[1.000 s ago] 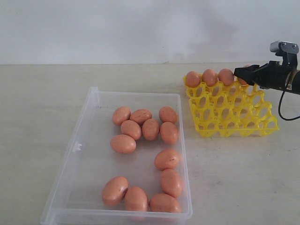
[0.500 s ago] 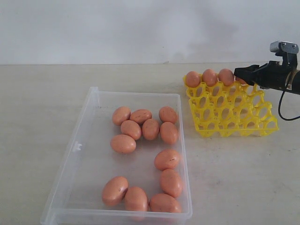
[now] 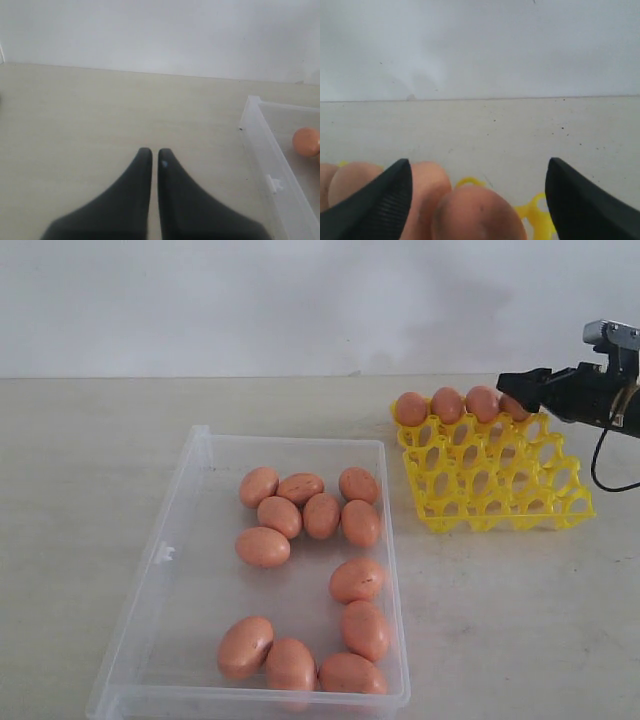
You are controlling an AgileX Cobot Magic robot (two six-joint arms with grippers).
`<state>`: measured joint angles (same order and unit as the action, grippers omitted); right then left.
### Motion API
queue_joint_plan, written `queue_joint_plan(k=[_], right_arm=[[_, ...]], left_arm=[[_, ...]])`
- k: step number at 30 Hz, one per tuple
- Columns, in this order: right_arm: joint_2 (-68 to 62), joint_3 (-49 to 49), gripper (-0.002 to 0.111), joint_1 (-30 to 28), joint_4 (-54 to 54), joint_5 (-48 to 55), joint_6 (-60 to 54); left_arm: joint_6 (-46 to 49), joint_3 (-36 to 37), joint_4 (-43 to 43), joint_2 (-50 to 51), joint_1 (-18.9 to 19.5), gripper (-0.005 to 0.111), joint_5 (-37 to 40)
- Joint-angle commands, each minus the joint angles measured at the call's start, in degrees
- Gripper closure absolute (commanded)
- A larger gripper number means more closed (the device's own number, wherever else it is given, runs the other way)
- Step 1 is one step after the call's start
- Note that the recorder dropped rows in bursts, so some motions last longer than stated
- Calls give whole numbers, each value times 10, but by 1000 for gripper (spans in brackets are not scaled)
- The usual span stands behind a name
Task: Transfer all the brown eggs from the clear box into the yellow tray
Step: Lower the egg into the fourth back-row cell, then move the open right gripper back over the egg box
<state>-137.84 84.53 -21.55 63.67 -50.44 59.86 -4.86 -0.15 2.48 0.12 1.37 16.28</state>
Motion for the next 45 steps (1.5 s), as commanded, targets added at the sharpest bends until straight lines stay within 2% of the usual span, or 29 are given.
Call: queue_joint_plan(k=[1,9,10,11,12,14,18,19,24,26,28,29,31,33,34,36,37,38,42,44,45], right_arm=[[26,3,42,0,-32,-7,-20],[104,3,43,-2,-60,-58,-17],[120,2,47,-3,-47,-68,-1],[138,2,57,-5,-19,-82,30],[155,2,71,-6,9,-95,69],[208,2,109,-7,94,-113,126],[335,2,109,6,306,-66,189],[369,2,109,18,363,-36,216],[476,-22,109,91,363,134,285],[495,-22,109,131,363,241,366],[498,-22,109,167,363,331,366],[498,-25,109,188,363,388,333],[497,-39,109,237,363,563,171],[484,-51,109,302,363,843,-72],[473,-50,109,327,363,946,-155],[449,-32,109,341,279,1103,-278],[445,-17,109,341,202,1126,-325],[445,2,109,341,69,1133,-392],[443,69,109,319,-629,1156,-764],[428,76,109,320,-870,1185,-834],[419,76,109,331,-930,1196,-835]], left_arm=[[1,1,-1,-1,2,103,-4],[1,1,-1,-1,2,103,-4],[1,1,-1,-1,2,103,-4],[1,1,-1,-1,2,103,-4],[1,1,-1,-1,2,103,-4],[1,1,-1,-1,2,103,-4],[1,1,-1,-1,2,103,-4],[1,1,-1,-1,2,103,-4],[1,1,-1,-1,2,103,-4],[1,1,-1,-1,2,103,-4],[1,1,-1,-1,2,103,-4],[1,1,-1,-1,2,103,-4],[1,1,-1,-1,2,103,-4],[1,1,-1,-1,2,103,-4],[1,1,-1,-1,2,103,-4],[1,1,-1,-1,2,103,-4],[1,1,-1,-1,2,103,-4],[1,1,-1,-1,2,103,-4],[1,1,-1,-1,2,103,-4],[1,1,-1,-1,2,103,-4],[1,1,-1,-1,2,103,-4]])
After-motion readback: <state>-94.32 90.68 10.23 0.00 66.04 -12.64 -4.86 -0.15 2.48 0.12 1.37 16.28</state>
